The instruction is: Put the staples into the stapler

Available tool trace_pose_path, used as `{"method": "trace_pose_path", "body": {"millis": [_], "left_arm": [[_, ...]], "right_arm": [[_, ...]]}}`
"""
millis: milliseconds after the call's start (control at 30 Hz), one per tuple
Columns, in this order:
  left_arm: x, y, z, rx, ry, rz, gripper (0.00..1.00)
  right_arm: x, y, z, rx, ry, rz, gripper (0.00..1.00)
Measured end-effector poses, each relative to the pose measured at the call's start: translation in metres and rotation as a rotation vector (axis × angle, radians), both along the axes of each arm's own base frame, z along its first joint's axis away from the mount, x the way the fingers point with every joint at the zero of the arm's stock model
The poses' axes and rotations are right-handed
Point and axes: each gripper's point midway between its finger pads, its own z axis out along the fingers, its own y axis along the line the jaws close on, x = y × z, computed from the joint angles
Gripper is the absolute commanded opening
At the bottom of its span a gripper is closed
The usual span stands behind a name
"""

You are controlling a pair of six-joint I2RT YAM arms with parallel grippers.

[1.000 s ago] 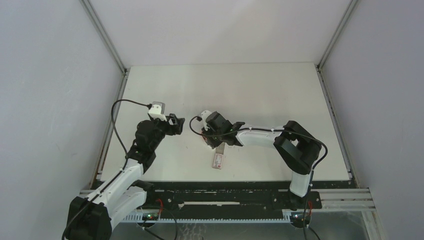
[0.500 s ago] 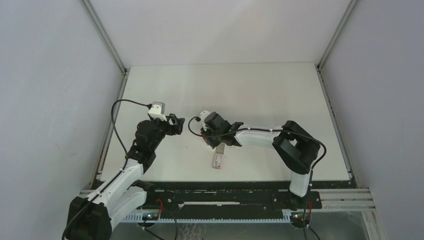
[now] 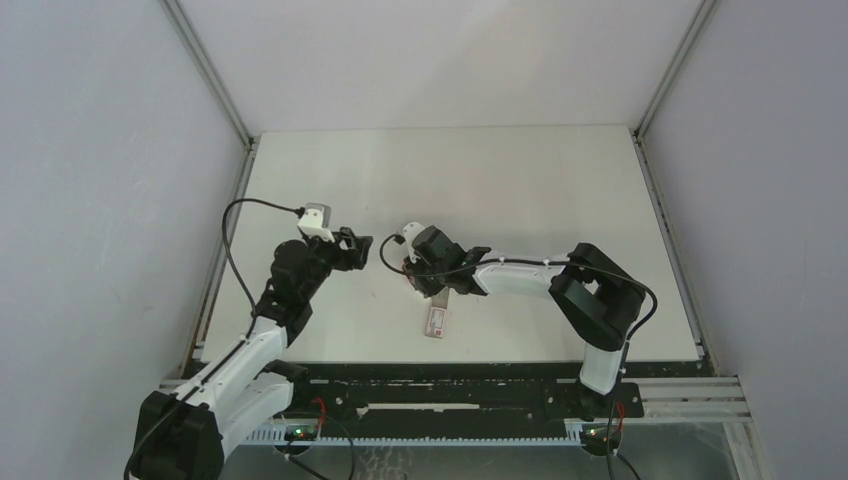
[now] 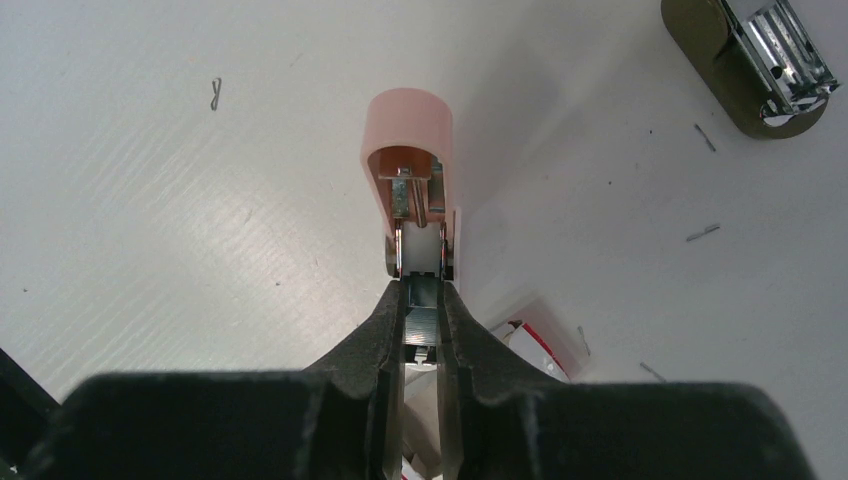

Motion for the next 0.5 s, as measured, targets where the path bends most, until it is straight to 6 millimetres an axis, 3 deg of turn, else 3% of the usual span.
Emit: {"method": "trace_pose_path", "body": {"millis": [133, 500], "left_arm": [[-0.003, -0.009, -0.002, -0.039, 0.009, -0.043, 0.74], [-0.019, -0.043, -0.037, -0.117, 0.123, -0.214, 0.73]], "right_arm": [[-0.001, -0.003, 0.0, 0.01, 0.011, -0.013, 0.05], [-0.007, -0.017, 0.004, 0.025, 0.017, -0.042, 0.05]]}}
